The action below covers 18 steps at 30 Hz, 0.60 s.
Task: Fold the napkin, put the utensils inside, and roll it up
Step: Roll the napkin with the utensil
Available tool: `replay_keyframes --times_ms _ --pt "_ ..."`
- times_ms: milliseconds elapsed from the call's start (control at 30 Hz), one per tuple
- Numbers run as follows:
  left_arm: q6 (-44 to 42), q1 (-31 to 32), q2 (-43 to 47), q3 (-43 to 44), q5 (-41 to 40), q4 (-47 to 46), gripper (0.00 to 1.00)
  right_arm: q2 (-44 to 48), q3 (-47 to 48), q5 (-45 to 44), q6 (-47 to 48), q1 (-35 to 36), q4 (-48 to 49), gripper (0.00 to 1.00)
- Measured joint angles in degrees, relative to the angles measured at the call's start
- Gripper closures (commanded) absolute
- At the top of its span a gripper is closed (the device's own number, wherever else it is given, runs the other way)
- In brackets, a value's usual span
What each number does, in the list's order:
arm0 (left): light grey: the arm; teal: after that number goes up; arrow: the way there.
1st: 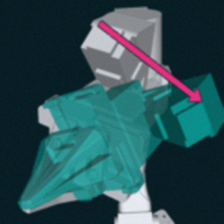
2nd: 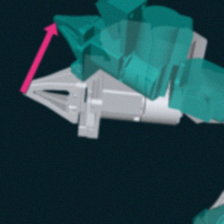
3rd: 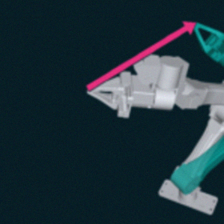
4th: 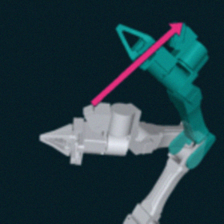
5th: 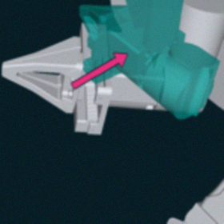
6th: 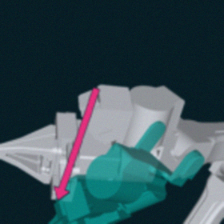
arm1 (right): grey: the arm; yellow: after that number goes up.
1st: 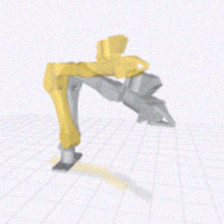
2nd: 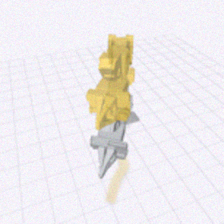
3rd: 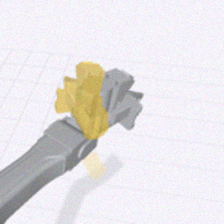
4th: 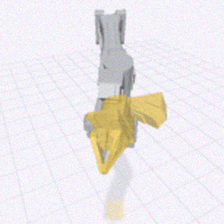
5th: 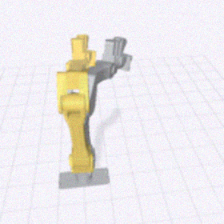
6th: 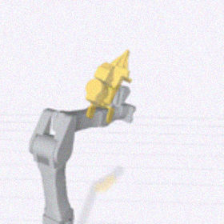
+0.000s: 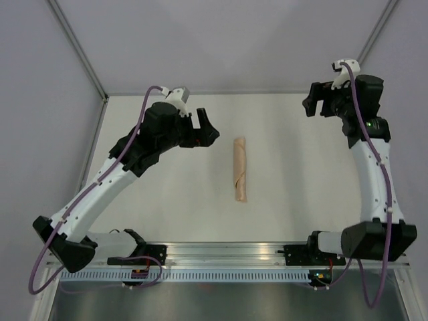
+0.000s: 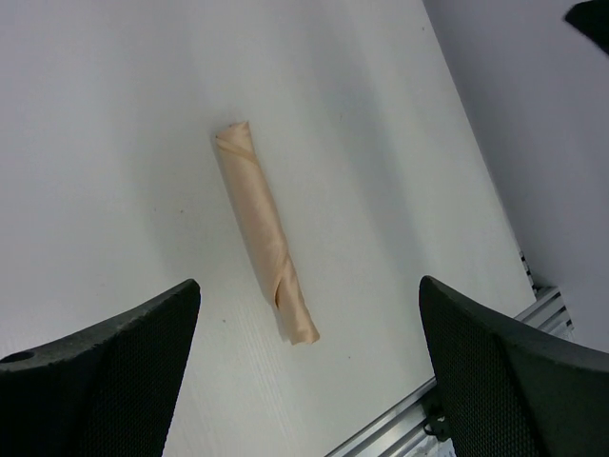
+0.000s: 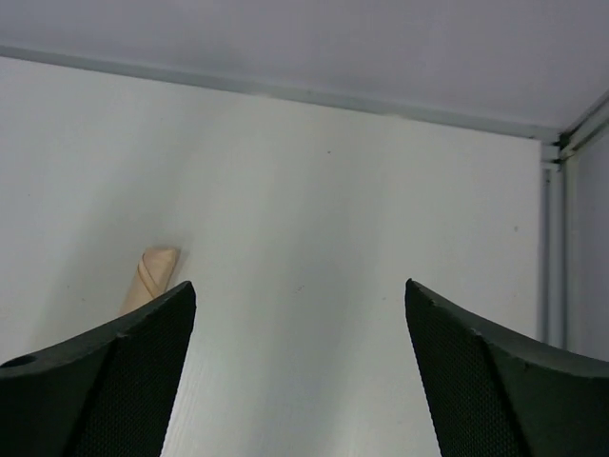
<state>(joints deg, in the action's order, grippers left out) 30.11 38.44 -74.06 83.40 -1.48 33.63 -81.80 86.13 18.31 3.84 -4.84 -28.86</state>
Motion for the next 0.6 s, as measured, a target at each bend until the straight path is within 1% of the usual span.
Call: replay_keyframes --times_ms 133,267,367,467,600 --pt "-1.0 0.0 7.1 -8.1 -1.0 -0.1 0.0 14.6 -7.2 -1.7 1.0 -0.6 0.6 0.02" --pt "-2.0 0.0 11.8 -13.1 -1.7 0.4 0.0 23.3 -14.5 -1.9 1.0 -0.4 1.0 0.02" --pt "-2.8 0.0 14.5 -14.6 -1.9 0.6 0.0 24.2 -16.7 -1.9 0.9 -0.4 0.8 0.02" --pt "-3.5 0.0 16.5 -14.6 -2.1 0.4 0.0 22.8 -18.5 -1.9 0.9 -0.4 0.9 0.02" --pt "-4.1 0.0 17.5 -14.8 -2.5 0.1 0.0 22.2 -20.2 -1.9 0.4 -0.4 0.3 0.02"
